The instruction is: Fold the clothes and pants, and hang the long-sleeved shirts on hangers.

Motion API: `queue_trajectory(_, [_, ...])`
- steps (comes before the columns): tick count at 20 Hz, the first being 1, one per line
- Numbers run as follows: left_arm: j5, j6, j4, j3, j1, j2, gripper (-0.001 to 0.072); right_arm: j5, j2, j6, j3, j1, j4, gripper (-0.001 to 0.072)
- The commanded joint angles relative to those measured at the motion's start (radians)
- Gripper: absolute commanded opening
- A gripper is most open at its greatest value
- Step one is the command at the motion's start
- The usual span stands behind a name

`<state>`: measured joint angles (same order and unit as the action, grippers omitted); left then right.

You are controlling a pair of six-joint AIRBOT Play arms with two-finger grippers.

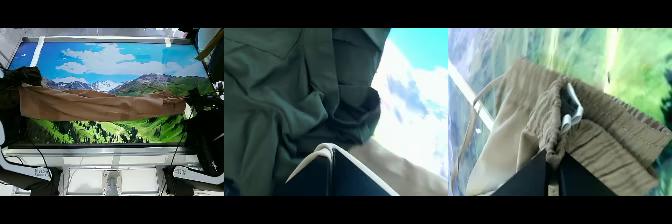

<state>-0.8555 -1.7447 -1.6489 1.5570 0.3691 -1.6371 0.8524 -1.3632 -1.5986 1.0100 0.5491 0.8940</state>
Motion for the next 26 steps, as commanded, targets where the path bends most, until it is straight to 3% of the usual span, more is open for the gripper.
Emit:
queue_trajectory(1, [0.007,-0.074,-0.098,0.039,-0.036,-0.101,0.0005,-0.068,-0.092,-0.05,0.038,-0.026,-0.011,0.0021])
queue_trajectory(7, [0.077,-0.141,-0.093,0.04,-0.04,-0.113,0.0012,-0.101,-0.106,-0.05,0.056,-0.026,-0.053,0.0023])
queue_trajectory(8, [0.071,-0.141,-0.093,0.04,-0.047,-0.109,0.0085,-0.082,-0.106,-0.04,0.069,-0.026,-0.053,0.0058])
queue_trajectory(9, [0.07,-0.141,-0.093,0.041,-0.054,-0.101,0.0423,-0.045,-0.106,-0.008,0.091,-0.026,-0.052,0.0216])
queue_trajectory(10, [0.07,-0.141,-0.093,0.042,-0.058,-0.085,0.0689,0.002,-0.106,0.026,0.125,-0.024,-0.051,0.0353])
queue_trajectory(12, [0.061,-0.141,-0.093,0.042,-0.058,-0.026,0.0686,0.133,-0.105,0.091,0.223,-0.006,-0.027,0.0376])
queue_trajectory(16, [0.016,-0.14,-0.064,0.042,-0.072,0.159,0.0685,0.374,-0.094,0.142,0.471,0.055,0.238,0.0368])
queue_trajectory(17, [0.013,-0.126,-0.015,0.042,-0.092,0.208,0.0685,0.42,-0.092,0.164,0.516,0.069,0.293,0.0294])
queue_trajectory(18, [0.014,-0.079,0.043,0.042,-0.121,0.249,0.0685,0.455,-0.092,0.177,0.549,0.082,0.333,0.0144])
queue_trajectory(19, [0.014,0.001,0.101,0.042,-0.165,0.286,0.0685,0.468,-0.092,0.189,0.562,0.094,0.358,0.0092])
queue_trajectory(20, [0.014,0.077,0.143,0.042,-0.218,0.311,0.0686,0.47,-0.101,0.216,0.562,0.108,0.357,0.0183])
queue_trajectory(21, [0.014,0.14,0.174,0.042,-0.286,0.328,0.0686,0.499,-0.12,0.232,0.562,0.126,0.342,0.0528])
queue_trajectory(22, [0.014,0.177,0.18,0.042,-0.356,0.336,0.0686,0.537,-0.155,0.247,0.562,0.148,0.317,0.0607])
queue_trajectory(24, [0.019,0.237,0.175,0.042,-0.497,0.334,0.0686,0.566,-0.249,0.3,0.557,0.208,0.171,0.0619])
queue_trajectory(26, [0.025,0.242,0.151,0.041,-0.613,0.32,0.0685,0.616,-0.359,0.343,0.557,0.256,-0.024,0.0677])
